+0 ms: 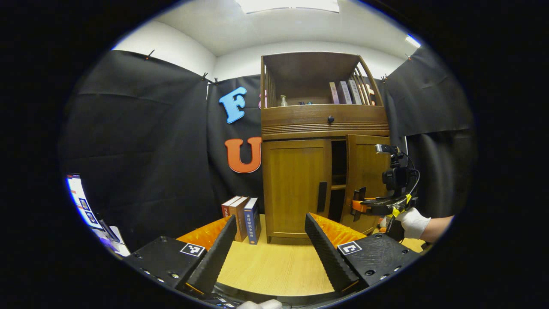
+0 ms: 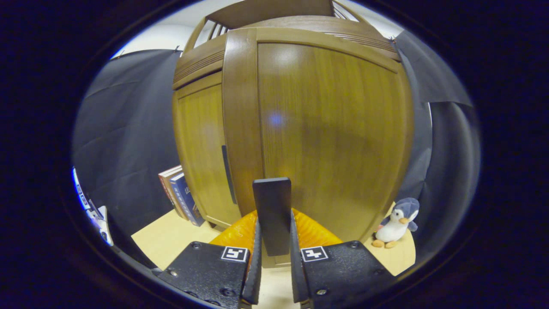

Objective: Open the right door of the double-door shoe cabinet with the right hand, and open the left door with the left hand.

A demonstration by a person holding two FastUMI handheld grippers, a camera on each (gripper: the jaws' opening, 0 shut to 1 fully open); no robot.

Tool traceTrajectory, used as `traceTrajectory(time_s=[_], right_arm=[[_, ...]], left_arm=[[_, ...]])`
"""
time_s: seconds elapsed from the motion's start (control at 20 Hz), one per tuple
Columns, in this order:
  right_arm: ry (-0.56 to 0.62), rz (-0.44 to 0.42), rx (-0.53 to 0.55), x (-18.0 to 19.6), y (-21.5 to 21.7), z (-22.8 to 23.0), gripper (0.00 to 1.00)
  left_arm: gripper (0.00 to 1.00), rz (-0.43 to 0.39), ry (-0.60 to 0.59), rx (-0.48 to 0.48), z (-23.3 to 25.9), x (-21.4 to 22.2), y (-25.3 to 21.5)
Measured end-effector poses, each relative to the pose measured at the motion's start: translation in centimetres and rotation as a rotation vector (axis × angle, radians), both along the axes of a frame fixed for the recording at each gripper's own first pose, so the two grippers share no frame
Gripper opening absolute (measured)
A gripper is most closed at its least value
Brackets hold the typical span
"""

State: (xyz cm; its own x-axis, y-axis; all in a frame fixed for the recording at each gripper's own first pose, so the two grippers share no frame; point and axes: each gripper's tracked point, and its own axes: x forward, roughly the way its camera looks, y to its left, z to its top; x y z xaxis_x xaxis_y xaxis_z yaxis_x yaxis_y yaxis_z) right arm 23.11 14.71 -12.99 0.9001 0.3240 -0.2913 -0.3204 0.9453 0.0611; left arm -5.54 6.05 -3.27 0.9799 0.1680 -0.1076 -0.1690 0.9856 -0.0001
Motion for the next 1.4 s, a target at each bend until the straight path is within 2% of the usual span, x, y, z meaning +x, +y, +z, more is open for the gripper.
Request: traceTrajectory(time_s=[0.4, 0.45, 0.5, 1.0, 1.4], right_arm=[[0.010, -0.076, 0.025, -6.0, -5.1, -0.3, 0.32], [0.010, -0.087, 0.026, -6.6, -5.8, -0.2, 0.33], [0.011, -0.097, 0.026, -6.9, -6.3, -0.1, 0.31], [0.029, -0.196, 0.063, -9.6, -12.4, -0.4, 0.23], [0.043, -0.279, 0.065, -10.6, -18.1, -0.4, 0.08]], left_arm=[[0.96, -0.130, -0.008, -0.018, -0.1, 1.0, -2.5], [1.00, -0.143, -0.008, -0.020, -0.1, 1.2, -2.9], [0.96, -0.157, -0.008, -0.021, 0.0, 1.2, -3.2], [0.96, -0.255, -0.011, -0.046, -0.2, 2.1, -6.3], [0.96, -0.325, -0.012, -0.068, -0.3, 3.4, -8.8]])
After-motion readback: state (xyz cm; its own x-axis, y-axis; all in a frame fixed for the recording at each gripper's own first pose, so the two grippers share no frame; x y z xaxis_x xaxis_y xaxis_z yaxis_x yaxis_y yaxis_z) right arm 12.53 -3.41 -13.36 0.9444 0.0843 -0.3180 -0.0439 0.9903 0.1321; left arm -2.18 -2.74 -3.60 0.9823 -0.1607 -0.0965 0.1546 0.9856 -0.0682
